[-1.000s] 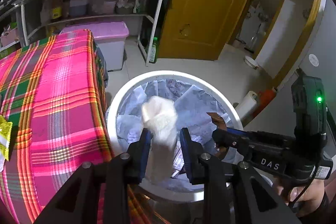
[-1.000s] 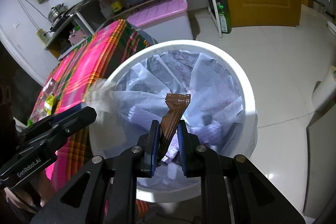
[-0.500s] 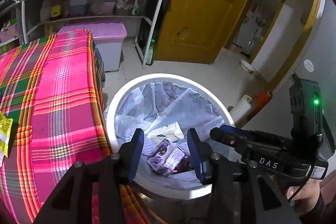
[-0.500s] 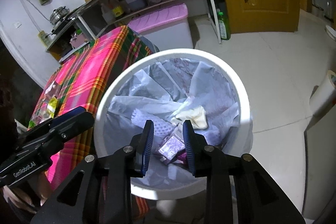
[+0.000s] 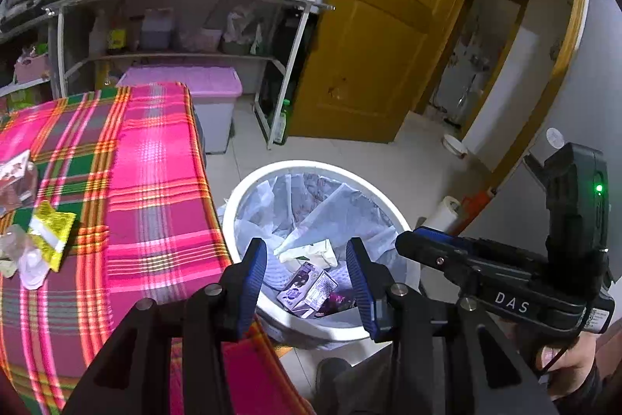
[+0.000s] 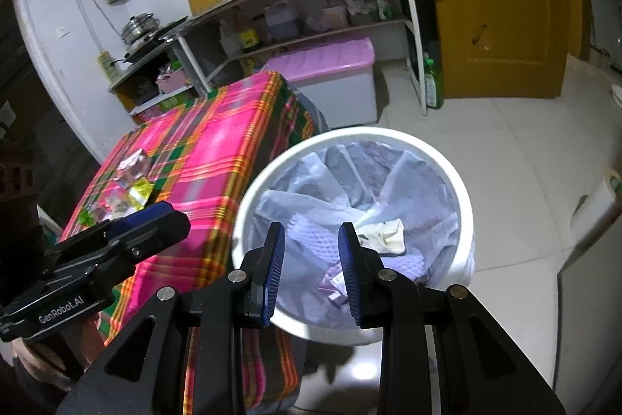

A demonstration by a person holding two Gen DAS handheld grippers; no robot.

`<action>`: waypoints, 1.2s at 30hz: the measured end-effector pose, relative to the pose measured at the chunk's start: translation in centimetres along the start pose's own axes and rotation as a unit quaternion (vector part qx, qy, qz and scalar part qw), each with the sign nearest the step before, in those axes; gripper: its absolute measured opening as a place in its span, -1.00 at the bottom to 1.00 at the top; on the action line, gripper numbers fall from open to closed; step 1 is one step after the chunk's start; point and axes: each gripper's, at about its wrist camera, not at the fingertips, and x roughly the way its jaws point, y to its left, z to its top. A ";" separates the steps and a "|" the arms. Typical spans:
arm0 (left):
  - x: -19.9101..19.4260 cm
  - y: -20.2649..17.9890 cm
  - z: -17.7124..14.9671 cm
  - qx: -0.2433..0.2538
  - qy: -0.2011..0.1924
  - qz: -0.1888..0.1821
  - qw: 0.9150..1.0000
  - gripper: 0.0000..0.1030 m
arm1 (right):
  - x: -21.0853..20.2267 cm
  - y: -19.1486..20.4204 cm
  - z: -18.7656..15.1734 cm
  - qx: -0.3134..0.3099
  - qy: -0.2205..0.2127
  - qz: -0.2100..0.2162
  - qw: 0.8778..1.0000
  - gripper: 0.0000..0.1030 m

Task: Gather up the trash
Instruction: 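Move both tools back over the table toward the clear plastic cups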

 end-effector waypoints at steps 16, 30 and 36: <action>-5.7 1.1 -1.9 -0.002 -0.039 0.032 0.999 -0.18 | -1.9 5.1 -1.0 -0.064 -0.021 0.027 0.997 -0.42; -7.7 2.4 -3.1 -0.006 -0.051 0.057 0.997 -0.18 | -1.7 7.1 -1.5 -0.092 -0.024 0.047 0.994 -0.32; -8.2 3.1 -3.5 -0.013 -0.051 0.067 0.996 -0.18 | -1.5 7.6 -1.7 -0.102 -0.026 0.056 0.993 -0.32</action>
